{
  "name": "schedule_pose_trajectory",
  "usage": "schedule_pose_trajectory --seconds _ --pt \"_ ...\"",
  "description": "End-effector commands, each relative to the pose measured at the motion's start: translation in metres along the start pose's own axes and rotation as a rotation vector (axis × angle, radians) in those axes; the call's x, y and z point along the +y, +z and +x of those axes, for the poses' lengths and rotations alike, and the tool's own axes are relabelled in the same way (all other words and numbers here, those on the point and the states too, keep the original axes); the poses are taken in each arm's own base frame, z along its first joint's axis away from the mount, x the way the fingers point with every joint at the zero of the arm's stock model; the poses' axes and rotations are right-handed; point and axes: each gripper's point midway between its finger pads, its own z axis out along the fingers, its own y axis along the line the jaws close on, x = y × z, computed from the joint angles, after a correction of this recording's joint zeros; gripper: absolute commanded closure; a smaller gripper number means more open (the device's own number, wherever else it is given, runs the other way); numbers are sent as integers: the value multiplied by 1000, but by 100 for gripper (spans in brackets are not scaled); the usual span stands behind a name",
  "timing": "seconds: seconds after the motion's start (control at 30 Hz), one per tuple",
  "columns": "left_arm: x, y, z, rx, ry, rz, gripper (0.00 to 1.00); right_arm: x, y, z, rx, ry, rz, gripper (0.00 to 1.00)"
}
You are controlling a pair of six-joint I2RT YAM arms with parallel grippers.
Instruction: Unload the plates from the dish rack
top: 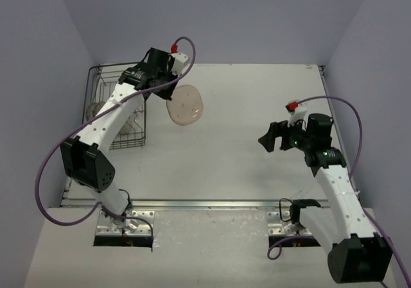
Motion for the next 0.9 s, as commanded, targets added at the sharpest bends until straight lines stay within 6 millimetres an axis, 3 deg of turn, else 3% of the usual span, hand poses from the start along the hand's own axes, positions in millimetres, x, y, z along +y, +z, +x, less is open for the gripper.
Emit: schedule_pose_trajectory --seconds 0.0,0.07,0.17,0.4,0.5,0.63,0.87 --pt "-38 -33 -36 -158 -57 224 100 33 -1 -80 -139 73 -187 1" --pt "-46 -40 -37 -173 -66 265 100 46 4 -111 -146 151 -261 4" --pt "-54 -38 -27 -151 -70 283 100 59 32 -125 -76 189 -305 11" --pt "-70 -38 -20 -140 -68 346 100 108 73 -154 -10 129 -377 17" --pt "-77 -37 -18 -135 -61 369 100 115 89 -156 21 109 -378 20" --pt "-84 -35 -18 -131 -59 391 100 139 110 -141 84 40 -401 24" --pt "-91 -38 -24 -152 -60 418 100 147 132 -128 143 11 -381 47"
